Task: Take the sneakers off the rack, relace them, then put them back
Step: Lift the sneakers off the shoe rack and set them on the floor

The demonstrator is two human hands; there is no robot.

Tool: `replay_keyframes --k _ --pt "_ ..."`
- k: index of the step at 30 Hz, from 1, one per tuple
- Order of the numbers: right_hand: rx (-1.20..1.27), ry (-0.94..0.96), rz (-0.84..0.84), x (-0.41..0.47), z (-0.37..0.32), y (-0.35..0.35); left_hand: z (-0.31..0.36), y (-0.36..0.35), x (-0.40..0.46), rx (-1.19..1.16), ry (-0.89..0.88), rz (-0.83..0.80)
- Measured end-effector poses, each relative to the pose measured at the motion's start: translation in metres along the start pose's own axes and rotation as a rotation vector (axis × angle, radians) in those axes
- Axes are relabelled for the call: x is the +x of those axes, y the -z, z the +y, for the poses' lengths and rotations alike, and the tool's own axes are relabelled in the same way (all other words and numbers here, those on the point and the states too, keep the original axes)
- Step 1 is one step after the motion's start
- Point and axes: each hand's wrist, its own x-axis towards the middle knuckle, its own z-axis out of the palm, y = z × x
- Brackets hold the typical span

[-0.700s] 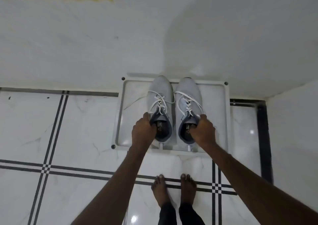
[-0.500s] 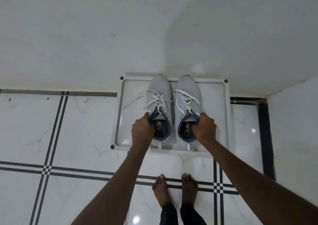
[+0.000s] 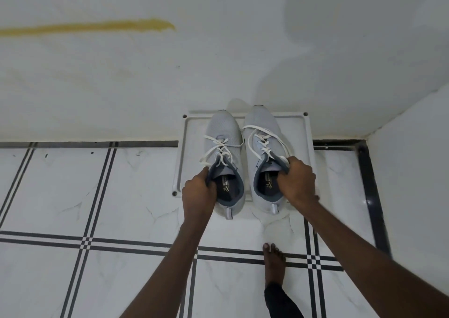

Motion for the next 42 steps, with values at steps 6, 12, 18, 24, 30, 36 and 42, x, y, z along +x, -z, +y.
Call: replay_keyframes --k 6,12,18,24,30,36,42 --pt "0.034 0.038 0.068 -0.094 0.016 0.023 -0.025 0.034 -0.087 -0.020 -0.062 0.031" --pt "0.019 -0.016 0.063 -0.201 0.057 0.010 -0.075 0.026 -0.184 -0.044 -0.058 0.004" --pt "0.002 -0.100 -0.008 -0.269 0.119 -0.064 -0.138 -0.035 -0.252 -0.029 0.009 -0.104" --pt "-0.032 -0.142 -0.064 -0.281 0.197 -0.177 -0.213 -0.145 -0.271 -0.012 0.051 -0.170" --pt "-0.068 -0.208 -0.132 -0.258 0.277 -0.311 -0.296 -0.283 -0.260 0.029 0.109 -0.183" --pt "-0.097 -0.213 -0.151 -0.226 0.333 -0.396 -0.349 -0.375 -0.241 0.079 0.140 -0.186" --pt "-0.129 -0.210 -0.225 -0.214 0.346 -0.414 -0.373 -0.405 -0.232 0.078 0.102 -0.169"
